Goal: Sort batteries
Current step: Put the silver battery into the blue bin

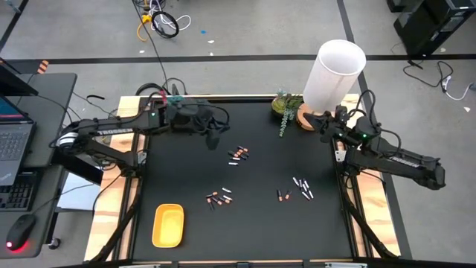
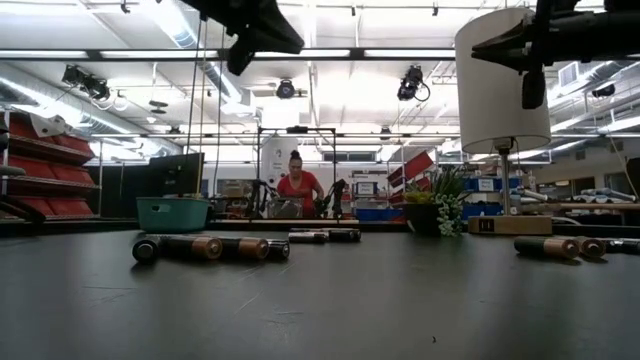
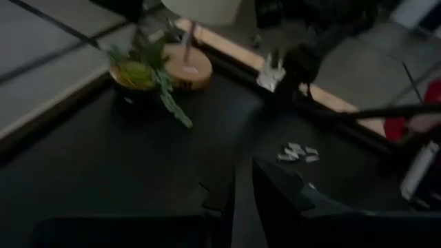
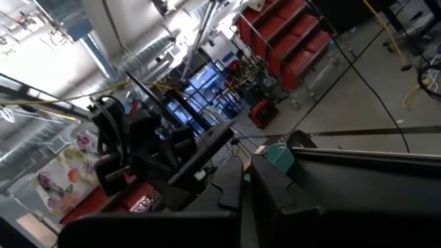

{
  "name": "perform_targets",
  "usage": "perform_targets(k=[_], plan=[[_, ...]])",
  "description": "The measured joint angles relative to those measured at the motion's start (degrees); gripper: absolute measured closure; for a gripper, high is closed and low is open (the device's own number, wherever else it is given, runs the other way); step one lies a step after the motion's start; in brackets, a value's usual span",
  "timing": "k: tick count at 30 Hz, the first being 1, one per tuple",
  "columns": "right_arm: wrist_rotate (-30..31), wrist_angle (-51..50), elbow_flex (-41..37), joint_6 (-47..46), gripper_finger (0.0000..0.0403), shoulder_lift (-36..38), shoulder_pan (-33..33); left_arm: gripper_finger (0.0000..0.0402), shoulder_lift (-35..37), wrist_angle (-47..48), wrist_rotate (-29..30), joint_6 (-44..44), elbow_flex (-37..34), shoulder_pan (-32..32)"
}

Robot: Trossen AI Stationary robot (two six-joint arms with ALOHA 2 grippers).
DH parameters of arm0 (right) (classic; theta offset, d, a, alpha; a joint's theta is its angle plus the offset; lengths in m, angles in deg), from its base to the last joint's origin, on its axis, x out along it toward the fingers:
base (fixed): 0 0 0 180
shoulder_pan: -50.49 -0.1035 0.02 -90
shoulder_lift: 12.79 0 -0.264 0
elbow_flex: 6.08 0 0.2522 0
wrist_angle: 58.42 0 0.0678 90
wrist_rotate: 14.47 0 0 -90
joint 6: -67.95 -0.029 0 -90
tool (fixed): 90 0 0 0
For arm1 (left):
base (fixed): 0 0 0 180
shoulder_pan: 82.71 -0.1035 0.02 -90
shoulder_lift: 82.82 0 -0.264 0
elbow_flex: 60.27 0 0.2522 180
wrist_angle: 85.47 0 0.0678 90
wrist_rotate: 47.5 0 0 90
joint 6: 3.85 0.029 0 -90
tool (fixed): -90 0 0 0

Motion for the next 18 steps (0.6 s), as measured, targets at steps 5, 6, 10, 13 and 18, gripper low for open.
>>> perform_targets(k=[5,6,10,13,18], plan=[[-0.1,-0.5,0.0,0.0,0.0387,-0.4,-0.1,0.0335,-3.7,4.4,-1.9,3.2,2.7,0.4],[-0.2,-0.5,0.0,0.0,0.0387,-0.5,-0.2,0.0335,-4.4,5.3,-2.1,4.2,2.9,0.6],[-0.2,-0.5,0.0,-0.1,0.0387,-1.3,-1.1,0.0335,-7.6,7.9,-3.9,8.6,2.9,1.3],[-0.5,-0.8,0.3,0.0,0.0387,-2.1,-2.7,0.0335,-10.2,9.9,-6.5,11.7,2.9,1.8],[-0.3,-4.2,3.9,3.0,0.0387,-5.2,-6.3,0.0334,-15.3,12.8,-6.5,19.0,2.9,3.4]])
